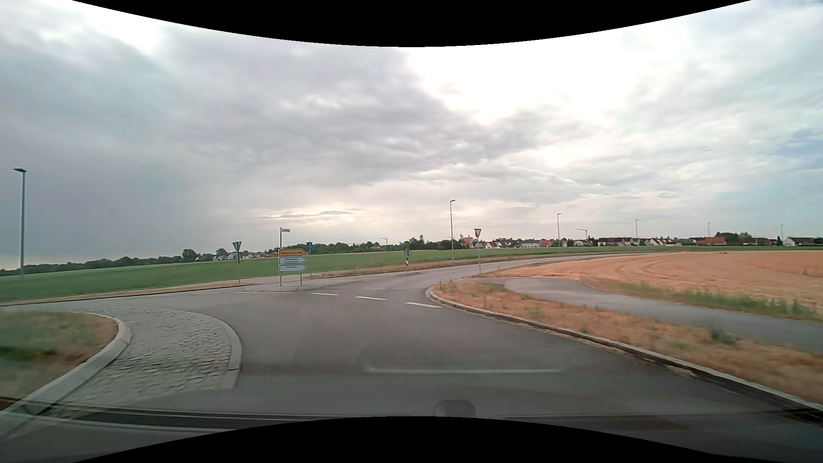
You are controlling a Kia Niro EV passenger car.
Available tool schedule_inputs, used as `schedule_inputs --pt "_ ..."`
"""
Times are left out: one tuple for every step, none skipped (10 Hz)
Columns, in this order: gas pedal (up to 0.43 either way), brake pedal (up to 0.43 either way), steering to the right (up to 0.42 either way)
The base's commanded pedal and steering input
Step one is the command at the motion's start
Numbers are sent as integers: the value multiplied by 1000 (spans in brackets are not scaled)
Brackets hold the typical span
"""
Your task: Follow the waypoints while adhering to traffic rules and regulations
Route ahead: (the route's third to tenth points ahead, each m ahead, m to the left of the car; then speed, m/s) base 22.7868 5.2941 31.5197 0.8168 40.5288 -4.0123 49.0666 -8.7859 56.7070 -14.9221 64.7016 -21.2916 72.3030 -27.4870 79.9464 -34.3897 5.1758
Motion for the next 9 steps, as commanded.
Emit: schedule_inputs --pt "118 0 -218" --pt "118 0 -209" --pt "118 0 -193" --pt "118 0 -174" --pt "118 0 -153" --pt "118 0 -142" --pt "118 0 -130" --pt "118 0 -109" --pt "118 0 -76"
